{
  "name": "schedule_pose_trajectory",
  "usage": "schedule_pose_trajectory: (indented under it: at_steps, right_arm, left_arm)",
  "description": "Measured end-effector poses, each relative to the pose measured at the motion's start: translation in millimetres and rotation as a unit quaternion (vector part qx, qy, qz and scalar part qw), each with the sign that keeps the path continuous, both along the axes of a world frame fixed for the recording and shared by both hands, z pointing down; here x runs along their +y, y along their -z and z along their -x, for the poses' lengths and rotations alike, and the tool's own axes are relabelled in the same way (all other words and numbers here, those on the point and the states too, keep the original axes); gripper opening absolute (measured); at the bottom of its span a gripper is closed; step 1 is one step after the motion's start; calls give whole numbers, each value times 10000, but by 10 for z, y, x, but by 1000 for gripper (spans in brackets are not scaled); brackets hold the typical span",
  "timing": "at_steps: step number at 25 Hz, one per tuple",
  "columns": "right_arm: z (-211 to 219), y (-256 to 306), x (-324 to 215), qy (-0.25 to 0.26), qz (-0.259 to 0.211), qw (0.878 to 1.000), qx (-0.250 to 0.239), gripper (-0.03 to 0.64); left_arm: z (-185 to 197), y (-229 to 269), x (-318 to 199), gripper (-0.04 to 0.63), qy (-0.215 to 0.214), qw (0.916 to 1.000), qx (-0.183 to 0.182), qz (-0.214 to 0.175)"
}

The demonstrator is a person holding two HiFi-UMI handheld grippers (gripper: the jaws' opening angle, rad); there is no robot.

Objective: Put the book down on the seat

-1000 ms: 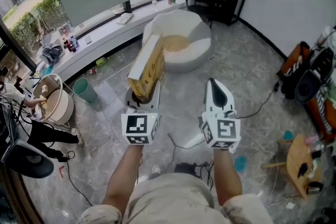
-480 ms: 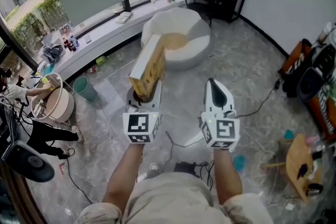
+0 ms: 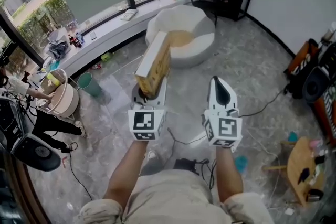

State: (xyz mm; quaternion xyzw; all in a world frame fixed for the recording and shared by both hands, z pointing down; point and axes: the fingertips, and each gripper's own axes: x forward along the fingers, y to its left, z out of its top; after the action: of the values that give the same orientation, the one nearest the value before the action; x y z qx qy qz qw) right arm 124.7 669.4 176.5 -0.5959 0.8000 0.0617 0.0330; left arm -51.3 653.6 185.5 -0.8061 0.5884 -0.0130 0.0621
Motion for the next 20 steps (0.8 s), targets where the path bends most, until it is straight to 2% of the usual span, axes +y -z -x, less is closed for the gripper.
schedule_pose_trajectory:
  at_steps: [2, 8, 20]
  right_arm:
    - [37, -2, -23, -30, -30, 9999, 118, 3]
    - [174, -29, -268, -31, 16, 10000, 79, 3]
    - [898, -114, -1283, -74, 107, 9987, 494, 3]
  left_arm:
    - [15, -24, -44, 156, -20, 10000, 64, 48]
    - [96, -121, -293, 156, -121, 9998, 80, 141]
    - [693, -223, -1380, 156, -307, 9990, 267, 195]
